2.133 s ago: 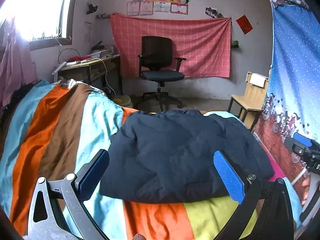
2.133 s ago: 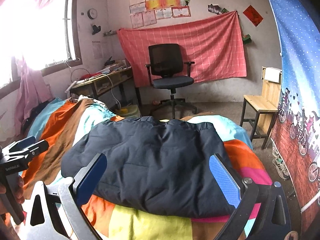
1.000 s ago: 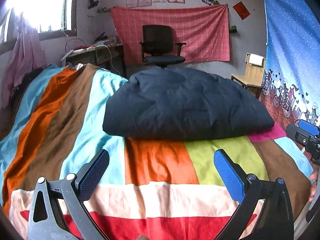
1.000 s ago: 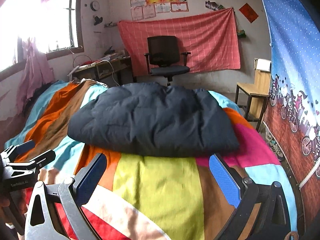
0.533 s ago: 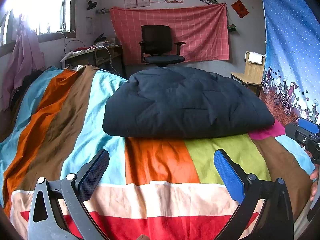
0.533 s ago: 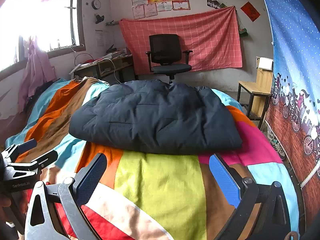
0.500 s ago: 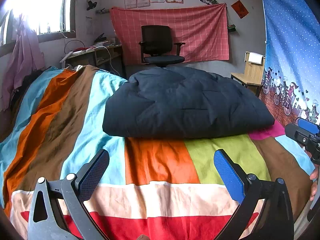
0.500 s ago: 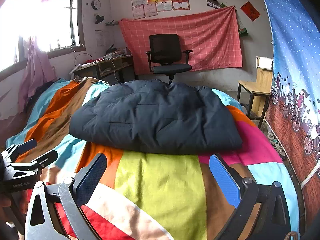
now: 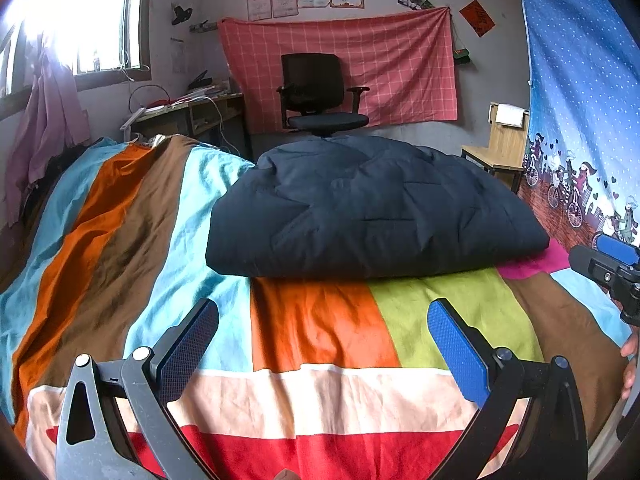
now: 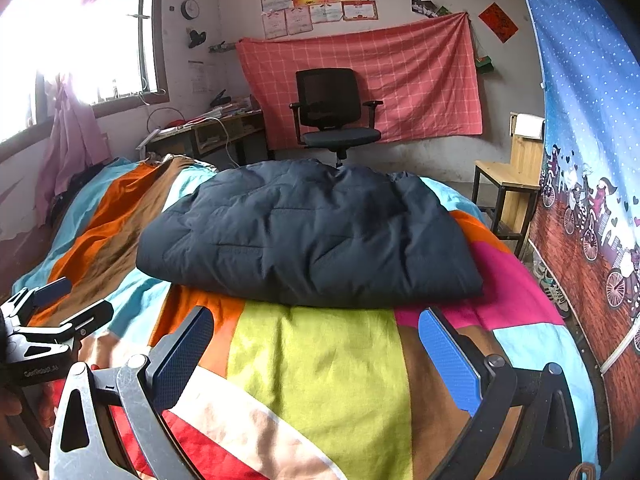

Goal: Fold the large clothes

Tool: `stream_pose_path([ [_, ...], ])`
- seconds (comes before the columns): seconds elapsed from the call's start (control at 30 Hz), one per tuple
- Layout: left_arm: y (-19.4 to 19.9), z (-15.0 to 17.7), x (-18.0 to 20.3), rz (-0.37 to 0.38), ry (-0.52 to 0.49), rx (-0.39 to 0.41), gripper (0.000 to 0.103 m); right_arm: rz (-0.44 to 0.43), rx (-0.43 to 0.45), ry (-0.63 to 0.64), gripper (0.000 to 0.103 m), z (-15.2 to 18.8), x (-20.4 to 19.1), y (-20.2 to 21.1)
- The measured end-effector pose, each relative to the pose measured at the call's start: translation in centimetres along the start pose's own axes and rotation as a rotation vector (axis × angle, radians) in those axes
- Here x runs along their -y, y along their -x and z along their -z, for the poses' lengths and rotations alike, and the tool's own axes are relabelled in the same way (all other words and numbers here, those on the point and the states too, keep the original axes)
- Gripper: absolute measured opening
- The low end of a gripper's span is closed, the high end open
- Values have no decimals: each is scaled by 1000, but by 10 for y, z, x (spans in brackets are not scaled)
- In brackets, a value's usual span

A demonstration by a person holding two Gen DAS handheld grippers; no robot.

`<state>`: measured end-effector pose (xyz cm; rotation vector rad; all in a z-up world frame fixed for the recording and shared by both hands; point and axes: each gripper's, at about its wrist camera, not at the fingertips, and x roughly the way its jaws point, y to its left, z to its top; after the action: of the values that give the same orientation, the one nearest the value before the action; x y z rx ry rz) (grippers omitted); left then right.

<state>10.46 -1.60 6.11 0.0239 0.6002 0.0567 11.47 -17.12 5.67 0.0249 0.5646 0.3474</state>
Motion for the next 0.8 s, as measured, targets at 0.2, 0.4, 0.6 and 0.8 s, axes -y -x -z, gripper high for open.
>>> stream_pose_path([
  [0.2,0,0,-1,2,0,5,102,0,4,-4,103,1,0,2],
  [0.4,1,0,-3,1,-1,7,102,1,4,-3,103,1,0,2],
  [0.6,1,0,-1,-1,1,8,102,1,3,-5,103,1,0,1],
  [0.8,1,0,-1,-2,0,10,102,1,3,-5,103,1,-1,2],
])
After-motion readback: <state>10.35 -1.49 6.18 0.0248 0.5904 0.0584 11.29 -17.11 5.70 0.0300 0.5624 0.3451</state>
